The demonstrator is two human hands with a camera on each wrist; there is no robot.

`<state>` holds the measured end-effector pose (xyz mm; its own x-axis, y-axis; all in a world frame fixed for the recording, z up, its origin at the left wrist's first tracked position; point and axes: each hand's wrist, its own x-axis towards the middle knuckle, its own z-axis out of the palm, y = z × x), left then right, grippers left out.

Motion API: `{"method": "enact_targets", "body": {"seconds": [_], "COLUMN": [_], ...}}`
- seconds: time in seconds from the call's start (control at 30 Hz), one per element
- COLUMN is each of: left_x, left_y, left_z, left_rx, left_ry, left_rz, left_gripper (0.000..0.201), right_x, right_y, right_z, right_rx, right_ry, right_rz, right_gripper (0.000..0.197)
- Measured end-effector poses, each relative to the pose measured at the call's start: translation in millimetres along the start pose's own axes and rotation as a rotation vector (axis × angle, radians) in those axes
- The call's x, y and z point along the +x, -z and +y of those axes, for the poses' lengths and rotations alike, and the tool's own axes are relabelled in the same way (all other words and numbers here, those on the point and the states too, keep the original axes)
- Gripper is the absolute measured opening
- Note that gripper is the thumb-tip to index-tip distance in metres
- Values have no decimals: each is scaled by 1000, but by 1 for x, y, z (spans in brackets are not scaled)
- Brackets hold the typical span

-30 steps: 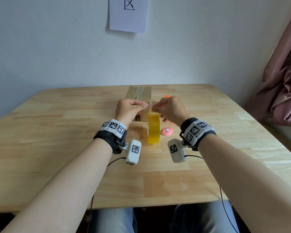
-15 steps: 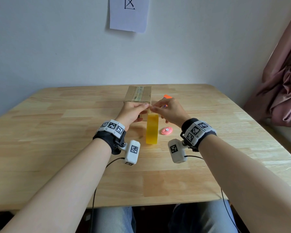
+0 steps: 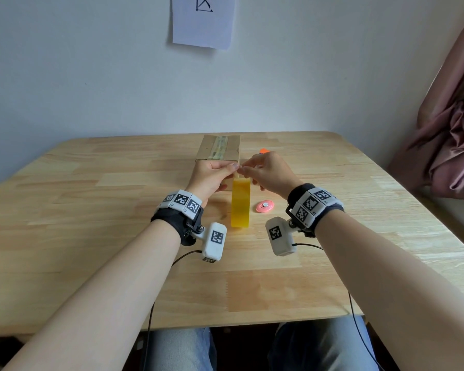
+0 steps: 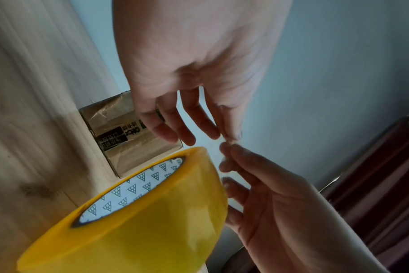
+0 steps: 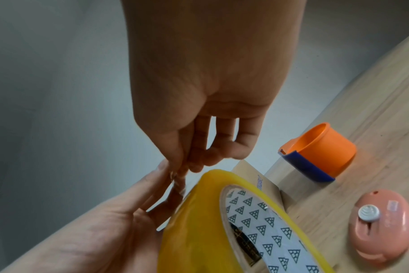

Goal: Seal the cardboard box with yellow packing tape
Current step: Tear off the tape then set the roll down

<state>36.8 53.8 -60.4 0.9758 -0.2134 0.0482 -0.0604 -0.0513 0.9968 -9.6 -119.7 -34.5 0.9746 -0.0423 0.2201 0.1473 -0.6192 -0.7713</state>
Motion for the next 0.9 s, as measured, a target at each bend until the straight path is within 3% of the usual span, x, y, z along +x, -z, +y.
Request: {"method": "enact_targets", "body": {"seconds": [0.27, 0.5, 0.63, 0.73, 0.9], "left_x": [4, 1, -4, -8, -8], "left_y": [-7, 1, 1, 2, 3], "left_z": [-9, -12, -14, -15, -23], "left_rx": [66, -37, -128, -204, -145], "left_ry": [-60, 136, 365, 393, 358], "left_rz": [41, -43, -157, -218, -244], "left_gripper": [12, 14, 59, 39, 52], "right_x": [1, 5, 7, 9, 14], "right_y": [6, 8, 5, 1, -1], "right_z": [5, 4, 4, 4, 9], "right_rx": [10, -10, -47, -99, -87], "right_ry": [36, 59, 83, 84, 23], "right_rz": [-34, -12, -11, -8, 22], "right_gripper": [17, 13, 8, 12, 15]}}
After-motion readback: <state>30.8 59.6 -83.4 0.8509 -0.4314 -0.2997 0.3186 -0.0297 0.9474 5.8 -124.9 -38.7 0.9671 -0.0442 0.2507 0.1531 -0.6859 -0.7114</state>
